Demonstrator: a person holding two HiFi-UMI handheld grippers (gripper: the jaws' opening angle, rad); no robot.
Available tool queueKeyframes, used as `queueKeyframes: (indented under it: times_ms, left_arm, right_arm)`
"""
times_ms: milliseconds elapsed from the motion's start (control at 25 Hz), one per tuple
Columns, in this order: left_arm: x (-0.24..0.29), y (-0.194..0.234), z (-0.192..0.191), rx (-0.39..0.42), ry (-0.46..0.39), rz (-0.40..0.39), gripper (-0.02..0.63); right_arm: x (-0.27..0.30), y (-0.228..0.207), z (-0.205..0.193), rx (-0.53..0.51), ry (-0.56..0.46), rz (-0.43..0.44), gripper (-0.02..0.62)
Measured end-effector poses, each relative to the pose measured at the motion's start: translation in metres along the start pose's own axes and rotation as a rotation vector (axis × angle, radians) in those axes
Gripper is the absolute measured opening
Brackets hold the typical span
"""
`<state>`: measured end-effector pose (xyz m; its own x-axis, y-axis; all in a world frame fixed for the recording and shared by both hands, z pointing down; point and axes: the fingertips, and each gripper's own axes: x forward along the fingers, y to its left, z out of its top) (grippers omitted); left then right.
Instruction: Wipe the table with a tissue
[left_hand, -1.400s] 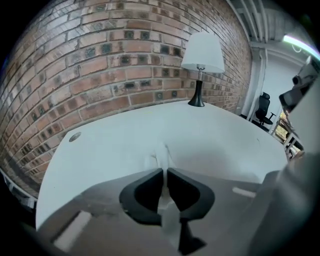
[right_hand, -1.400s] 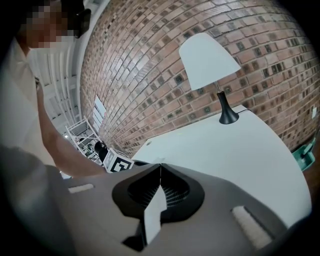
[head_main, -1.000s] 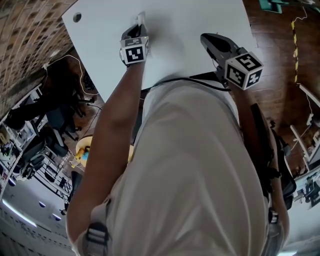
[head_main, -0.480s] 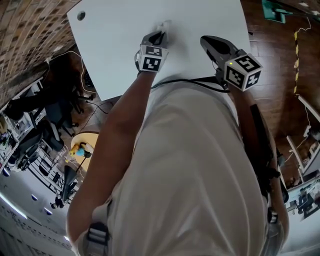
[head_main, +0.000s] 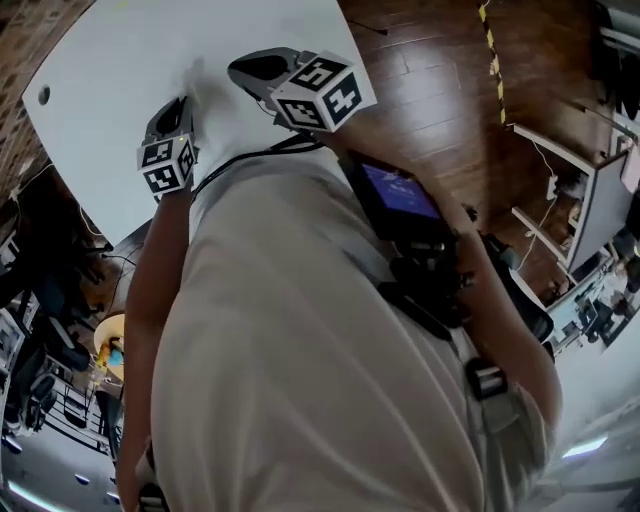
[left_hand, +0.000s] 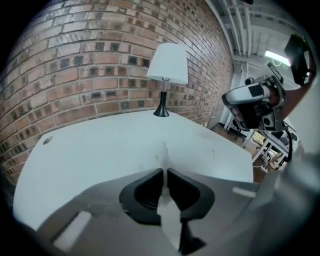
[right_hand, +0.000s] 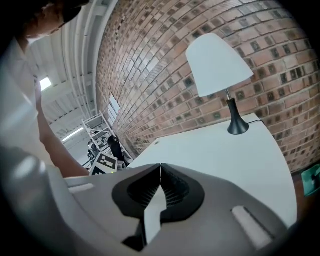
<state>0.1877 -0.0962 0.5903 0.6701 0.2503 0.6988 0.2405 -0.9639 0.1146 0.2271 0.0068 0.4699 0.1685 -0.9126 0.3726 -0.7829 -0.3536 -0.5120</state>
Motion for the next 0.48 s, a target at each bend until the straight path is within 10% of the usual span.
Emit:
queueKeyframes:
  times_ms: [480]
  left_arm:
    - [-0.056,-0.007,-0.028,-0.101,-0.091,-0.055,0.035]
  right_arm:
    - [-0.006,0.063,-0.009,-0.106,-0.01,-0.005,0.009]
